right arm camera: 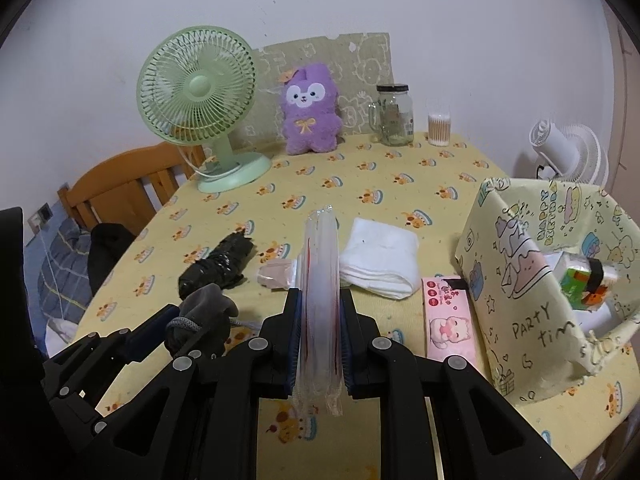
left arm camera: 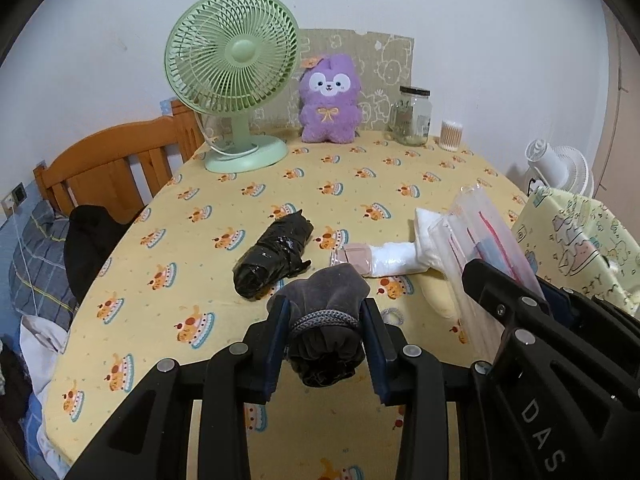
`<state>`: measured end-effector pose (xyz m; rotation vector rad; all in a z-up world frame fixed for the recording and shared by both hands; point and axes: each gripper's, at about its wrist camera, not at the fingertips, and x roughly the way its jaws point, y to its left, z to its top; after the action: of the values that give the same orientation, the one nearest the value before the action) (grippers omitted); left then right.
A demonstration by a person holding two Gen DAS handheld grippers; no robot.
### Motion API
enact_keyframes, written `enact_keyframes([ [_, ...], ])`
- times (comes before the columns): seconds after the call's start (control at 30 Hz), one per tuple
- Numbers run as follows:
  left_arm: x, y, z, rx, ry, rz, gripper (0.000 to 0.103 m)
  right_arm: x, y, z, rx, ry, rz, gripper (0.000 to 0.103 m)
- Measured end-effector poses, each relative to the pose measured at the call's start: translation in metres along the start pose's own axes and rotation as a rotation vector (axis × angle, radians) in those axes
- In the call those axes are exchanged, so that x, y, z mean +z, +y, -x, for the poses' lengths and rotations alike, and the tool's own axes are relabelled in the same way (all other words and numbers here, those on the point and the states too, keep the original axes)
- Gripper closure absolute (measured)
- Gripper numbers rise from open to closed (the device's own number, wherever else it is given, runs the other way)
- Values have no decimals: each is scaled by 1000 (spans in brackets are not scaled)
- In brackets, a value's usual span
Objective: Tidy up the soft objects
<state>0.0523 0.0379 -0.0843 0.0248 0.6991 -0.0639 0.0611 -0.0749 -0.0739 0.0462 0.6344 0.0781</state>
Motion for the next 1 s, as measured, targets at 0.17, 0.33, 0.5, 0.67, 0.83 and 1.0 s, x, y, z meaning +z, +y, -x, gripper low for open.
enact_keyframes([
  [0.17,8,2,13,-5,-19,3,67,8,5,15,-7,-15,4,83],
  [0.33,16,4,27,12,-42,8,67,17,9,26,2,-30,5,83],
  [0.5,24,5,38,11,-55,13,67,26,11,37,8,-36,21,83],
  [0.67,34,3,51,18,-77,1,67,37,14,48,20,-43,42,83],
  [0.83,43,0,57,17,-89,4,67,49,12,56,26,-61,54,83],
  [1.0,49,-8,59,-1,-101,2,67,56,5,61,28,-77,60,83],
])
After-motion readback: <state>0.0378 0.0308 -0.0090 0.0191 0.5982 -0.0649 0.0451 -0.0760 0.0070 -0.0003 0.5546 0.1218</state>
